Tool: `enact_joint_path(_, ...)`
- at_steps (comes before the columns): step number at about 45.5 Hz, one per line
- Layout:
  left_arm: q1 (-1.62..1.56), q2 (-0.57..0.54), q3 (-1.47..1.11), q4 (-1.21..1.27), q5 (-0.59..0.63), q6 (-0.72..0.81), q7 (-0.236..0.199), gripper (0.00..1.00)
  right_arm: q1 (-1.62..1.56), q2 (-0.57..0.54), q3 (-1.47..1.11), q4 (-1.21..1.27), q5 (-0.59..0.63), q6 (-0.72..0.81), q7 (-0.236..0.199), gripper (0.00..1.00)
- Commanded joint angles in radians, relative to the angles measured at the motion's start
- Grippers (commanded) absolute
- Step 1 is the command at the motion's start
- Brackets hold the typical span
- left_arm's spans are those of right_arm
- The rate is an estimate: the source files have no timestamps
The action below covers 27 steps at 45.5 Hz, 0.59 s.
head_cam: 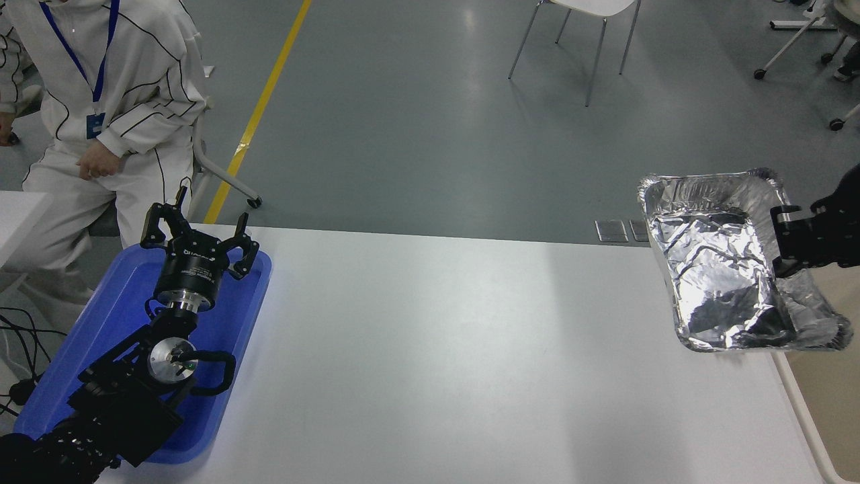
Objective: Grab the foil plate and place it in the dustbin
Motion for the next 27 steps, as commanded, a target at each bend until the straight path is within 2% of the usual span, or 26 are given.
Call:
enact_joint_path(1,0.000,0.000,-0.001,0.000,0.000,0.000,0.000,1.00,0.004,-0.065,-0.088,-0.006,-0.015,0.000,-0.003,0.00)
enact_joint_path(11,0.000,0.000,-0.001,0.000,0.000,0.000,0.000,1.00,0.001,-0.154,-0.143,-0.049,-0.056,0.000,-0.003,0.00)
enact_joint_path(19,0.000,0.000,0.001,0.000,0.000,0.000,0.000,1.00,-0.017,-0.308,-0.132,-0.133,-0.145,0.000,-0.003,0.00)
enact_joint_path(27,0.000,0.000,-0.001,0.000,0.000,0.000,0.000,1.00,-0.077,-0.389,-0.126,-0.231,-0.180,0.000,-0.003,0.00)
